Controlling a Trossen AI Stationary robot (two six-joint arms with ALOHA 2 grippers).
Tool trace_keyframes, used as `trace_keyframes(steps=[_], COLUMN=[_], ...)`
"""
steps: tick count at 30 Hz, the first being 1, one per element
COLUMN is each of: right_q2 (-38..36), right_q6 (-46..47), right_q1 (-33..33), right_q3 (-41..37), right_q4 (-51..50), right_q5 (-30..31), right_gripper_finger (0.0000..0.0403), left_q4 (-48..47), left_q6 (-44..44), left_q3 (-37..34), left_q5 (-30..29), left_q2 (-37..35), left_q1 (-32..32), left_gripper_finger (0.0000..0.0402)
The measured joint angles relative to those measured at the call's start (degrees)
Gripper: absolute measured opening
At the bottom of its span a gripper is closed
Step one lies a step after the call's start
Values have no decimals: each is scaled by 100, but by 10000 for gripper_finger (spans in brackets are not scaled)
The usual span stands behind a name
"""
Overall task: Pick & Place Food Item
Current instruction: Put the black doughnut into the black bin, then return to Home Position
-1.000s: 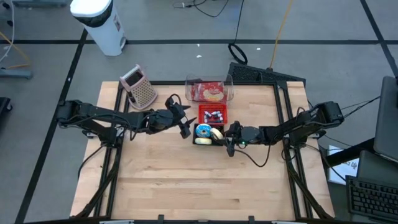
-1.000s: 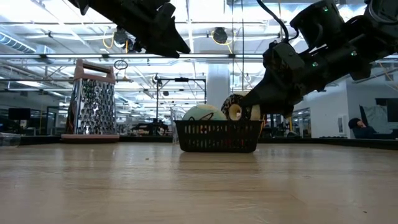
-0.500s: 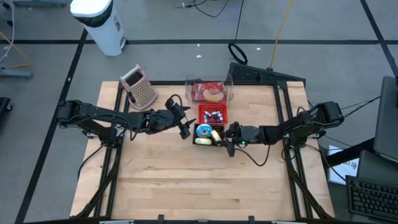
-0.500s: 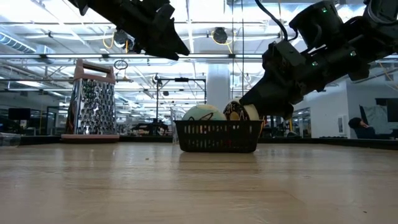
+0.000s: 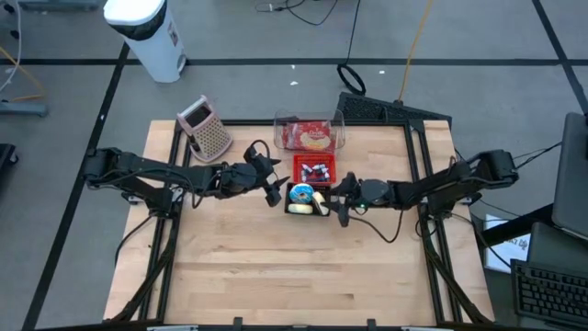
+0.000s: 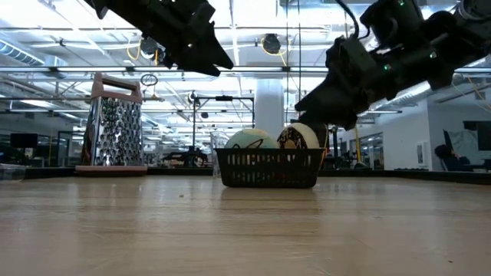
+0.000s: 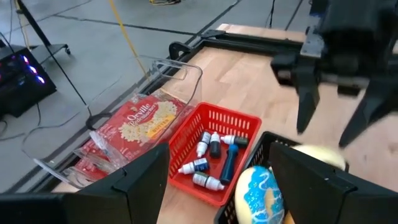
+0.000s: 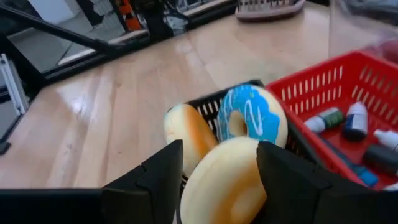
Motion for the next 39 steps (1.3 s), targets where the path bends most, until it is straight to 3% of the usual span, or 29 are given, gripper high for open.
trace_keyframes(steps=[6, 12, 17, 21, 23, 25, 33, 39], right_q2=[-1149, -3103, -4725, -5694, -6094, -6484, -8029, -7984], right_q6=[-504, -1234, -1757, -2116, -1890, -1852, -1494, -1417], right_q1=[-2, 0, 0, 2, 0, -2, -12, -13], right_q3=[2, 0, 0, -29, -187, -397, -1098, -1095], right_q4=[-1142, -3007, -4123, -5319, -5343, -5286, -5222, -5186], right_q5=[0, 15, 48, 368, 792, 847, 788, 830], right_gripper_finger=[194, 196, 195, 192, 192, 193, 196, 195], left_q4=[-701, -2025, -3117, -1756, -823, -88, 663, 690], left_q6=[299, 341, 155, 309, 419, 427, 38, -30], left_q3=[-1, 0, -371, -1583, -2201, -2742, -3985, -4433], left_q5=[8, 394, 9, 668, 1214, 1616, 1588, 1569], left_q2=[-495, -2114, -3424, -3911, -4107, -4244, -5279, -6258], left_q1=[-199, -299, -283, -207, -133, -57, 220, 304], left_gripper_finger=[274, 274, 274, 274, 273, 274, 274, 274])
